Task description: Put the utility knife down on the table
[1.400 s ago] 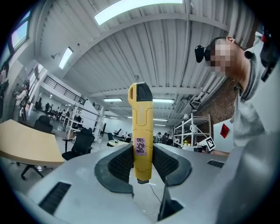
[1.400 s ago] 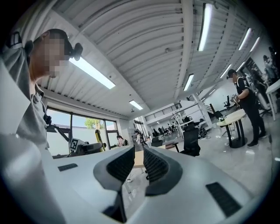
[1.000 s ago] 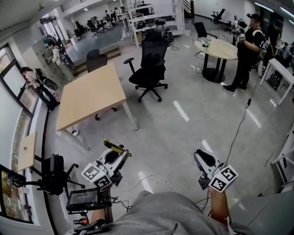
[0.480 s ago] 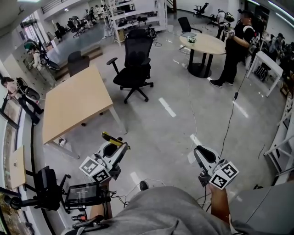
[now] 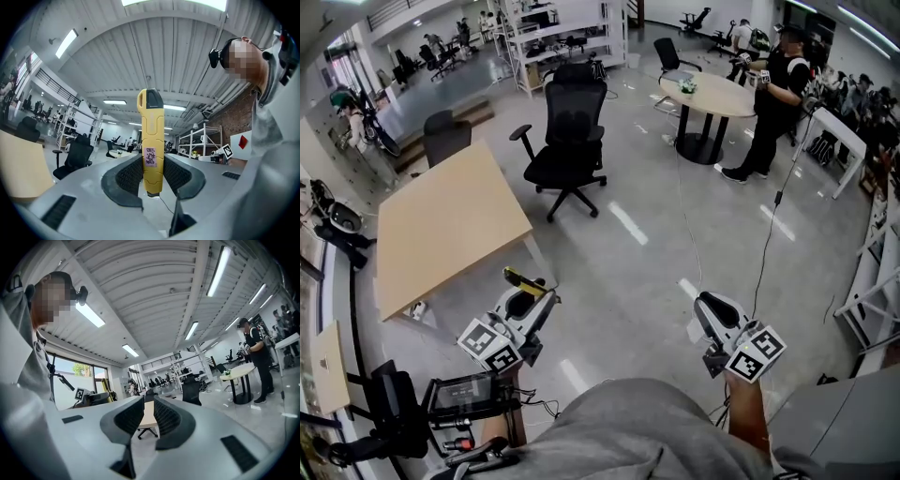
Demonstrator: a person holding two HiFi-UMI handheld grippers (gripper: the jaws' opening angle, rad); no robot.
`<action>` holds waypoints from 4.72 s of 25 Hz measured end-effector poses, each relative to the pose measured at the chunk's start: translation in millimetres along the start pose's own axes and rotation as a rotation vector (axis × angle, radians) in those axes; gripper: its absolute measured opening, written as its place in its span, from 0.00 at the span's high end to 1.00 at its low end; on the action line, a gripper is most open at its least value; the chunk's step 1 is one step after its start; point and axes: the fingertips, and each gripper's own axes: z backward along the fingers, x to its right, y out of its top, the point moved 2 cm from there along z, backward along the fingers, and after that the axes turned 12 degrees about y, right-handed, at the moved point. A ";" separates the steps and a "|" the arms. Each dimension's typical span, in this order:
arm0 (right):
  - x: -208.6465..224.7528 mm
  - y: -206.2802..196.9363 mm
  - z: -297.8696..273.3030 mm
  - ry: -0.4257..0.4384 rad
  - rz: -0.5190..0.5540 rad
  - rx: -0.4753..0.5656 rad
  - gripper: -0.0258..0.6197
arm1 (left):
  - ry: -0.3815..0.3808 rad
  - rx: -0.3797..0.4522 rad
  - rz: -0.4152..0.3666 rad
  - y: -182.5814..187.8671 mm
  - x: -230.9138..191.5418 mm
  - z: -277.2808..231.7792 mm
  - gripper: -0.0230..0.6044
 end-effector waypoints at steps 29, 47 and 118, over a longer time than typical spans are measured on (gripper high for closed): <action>239.5 43.5 -106.3 0.280 -0.045 -0.048 0.87 | 0.304 0.037 0.012 -10.8 -49.7 -158.3 0.76; 300.4 48.5 -187.3 0.277 -0.072 -0.071 0.87 | 0.320 0.030 0.020 2.5 -131.9 -214.3 0.76; 544.9 89.3 -663.6 0.406 -0.074 -0.131 0.87 | 0.444 0.078 0.016 81.9 -570.8 -439.1 0.76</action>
